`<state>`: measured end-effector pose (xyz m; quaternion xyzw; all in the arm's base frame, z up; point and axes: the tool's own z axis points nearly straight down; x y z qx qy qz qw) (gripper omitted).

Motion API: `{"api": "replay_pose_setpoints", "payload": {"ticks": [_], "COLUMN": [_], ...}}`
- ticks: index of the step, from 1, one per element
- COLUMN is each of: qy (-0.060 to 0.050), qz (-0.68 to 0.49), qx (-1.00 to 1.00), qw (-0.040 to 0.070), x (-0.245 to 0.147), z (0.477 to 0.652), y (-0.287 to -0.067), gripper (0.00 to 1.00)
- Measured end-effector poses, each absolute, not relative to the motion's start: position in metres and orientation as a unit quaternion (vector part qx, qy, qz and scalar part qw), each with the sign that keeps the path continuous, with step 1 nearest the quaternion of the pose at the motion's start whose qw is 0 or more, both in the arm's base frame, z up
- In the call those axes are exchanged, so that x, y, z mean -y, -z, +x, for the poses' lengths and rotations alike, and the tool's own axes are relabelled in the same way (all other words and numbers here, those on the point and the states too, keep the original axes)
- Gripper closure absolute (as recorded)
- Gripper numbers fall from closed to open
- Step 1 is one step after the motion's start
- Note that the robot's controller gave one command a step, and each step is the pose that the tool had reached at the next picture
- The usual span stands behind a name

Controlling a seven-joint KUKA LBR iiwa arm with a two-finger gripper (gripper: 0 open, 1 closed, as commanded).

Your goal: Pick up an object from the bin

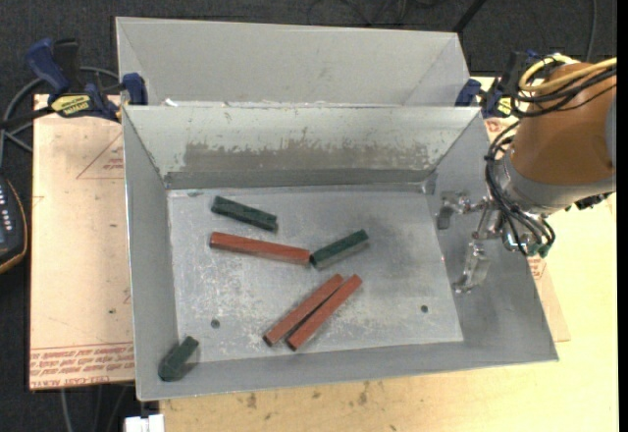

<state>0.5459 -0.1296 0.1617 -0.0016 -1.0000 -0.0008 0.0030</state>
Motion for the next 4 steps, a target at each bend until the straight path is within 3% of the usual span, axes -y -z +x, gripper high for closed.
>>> {"api": "replay_pose_setpoints", "payload": {"ticks": [1, 2, 3, 4], "qy": [0.002, 0.002, 0.000, 0.000], "qz": [-0.005, 0.036, 0.033, 0.105], "qx": [1.000, 0.999, 0.999, 0.994], "qw": [0.002, -0.003, -0.001, -0.006], "x": [0.068, -0.012, -0.006, 0.002], "z": [0.591, 0.608, 0.608, 0.612], "y": [-0.066, -0.071, -0.072, -0.239], "gripper": [0.00, 0.00, 1.00, 1.00]}}
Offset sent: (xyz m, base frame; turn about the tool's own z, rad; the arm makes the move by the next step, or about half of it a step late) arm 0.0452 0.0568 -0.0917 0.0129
